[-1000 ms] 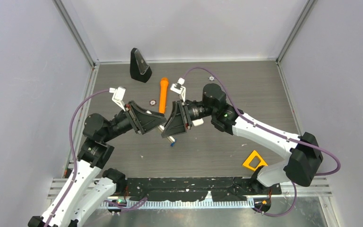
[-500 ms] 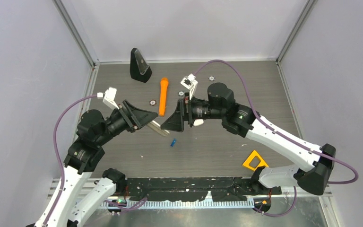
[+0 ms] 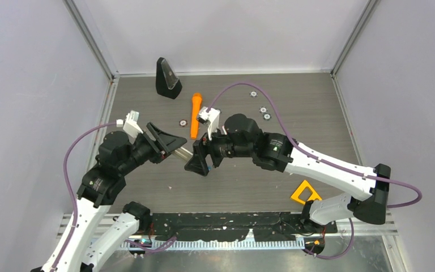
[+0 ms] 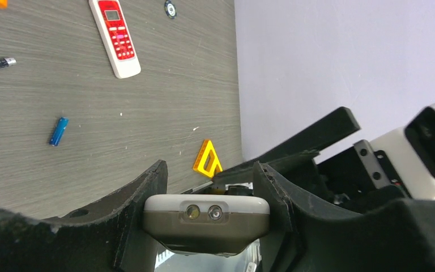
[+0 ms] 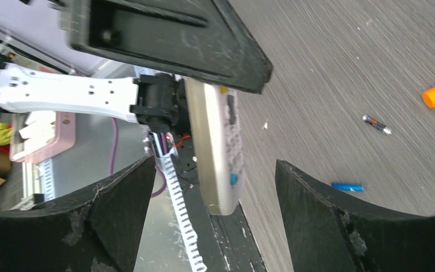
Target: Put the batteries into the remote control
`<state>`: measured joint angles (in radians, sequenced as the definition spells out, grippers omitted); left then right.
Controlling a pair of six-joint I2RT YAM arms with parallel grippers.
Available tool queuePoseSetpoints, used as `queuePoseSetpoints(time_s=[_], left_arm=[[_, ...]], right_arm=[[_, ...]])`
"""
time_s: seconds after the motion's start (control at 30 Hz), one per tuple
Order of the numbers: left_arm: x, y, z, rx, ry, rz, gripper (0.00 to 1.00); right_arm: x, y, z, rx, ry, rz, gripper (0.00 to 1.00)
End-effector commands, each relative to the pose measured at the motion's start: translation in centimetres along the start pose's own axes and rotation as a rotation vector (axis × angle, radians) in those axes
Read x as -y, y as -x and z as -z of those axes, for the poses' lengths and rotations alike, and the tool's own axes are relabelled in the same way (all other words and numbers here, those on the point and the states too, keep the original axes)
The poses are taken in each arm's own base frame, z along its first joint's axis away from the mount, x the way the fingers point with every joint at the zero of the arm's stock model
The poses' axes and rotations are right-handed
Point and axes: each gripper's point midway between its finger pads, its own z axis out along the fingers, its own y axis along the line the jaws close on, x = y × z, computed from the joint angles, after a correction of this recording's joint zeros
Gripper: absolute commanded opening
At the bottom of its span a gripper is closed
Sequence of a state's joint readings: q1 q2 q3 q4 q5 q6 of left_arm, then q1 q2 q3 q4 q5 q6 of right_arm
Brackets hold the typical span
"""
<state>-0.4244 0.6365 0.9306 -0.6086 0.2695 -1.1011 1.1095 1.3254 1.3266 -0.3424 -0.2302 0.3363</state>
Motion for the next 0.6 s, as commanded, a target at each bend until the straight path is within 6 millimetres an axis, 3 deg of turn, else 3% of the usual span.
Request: queuePoseSetpoints(time_s=[0.0, 0.1, 0.33, 0.4, 0.5, 0.57], left_arm=[[0.2, 0.1, 0.1, 0.016, -0.015, 0.031, 0.00], [0.1, -0.1, -0.1, 0.013, -0.022, 0.046, 0.00], [-0.3, -0.2, -0.3, 0.026, -0.046, 0.051, 0.03], [0.0, -0.1, -0.5, 0.046, -0.096, 0.041, 0.17], [1.3, 0.2, -0.3, 0.086, -0.218, 0.004, 0.55], [2.8, 0.5, 0.3, 0.117, -0.319, -0.064, 0.70]], right_arm=[[0.4, 1.4, -0.2, 0.030, -0.050, 0.055, 0.81], [0.6, 0.8, -1.0, 0.000, -0.050, 0.056, 0.77], [-0.2, 0.1, -1.9, -0.015, 0.001, 0.025, 0.45], [-0.5, 0.0, -2.0, -0.012, 0.022, 0.008, 0.36], [-0.8, -0.2, -2.3, -0.020, 0.058, -0.028, 0.24], [-0.9, -0.2, -2.2, -0.024, 0.099, -0.062, 0.21]])
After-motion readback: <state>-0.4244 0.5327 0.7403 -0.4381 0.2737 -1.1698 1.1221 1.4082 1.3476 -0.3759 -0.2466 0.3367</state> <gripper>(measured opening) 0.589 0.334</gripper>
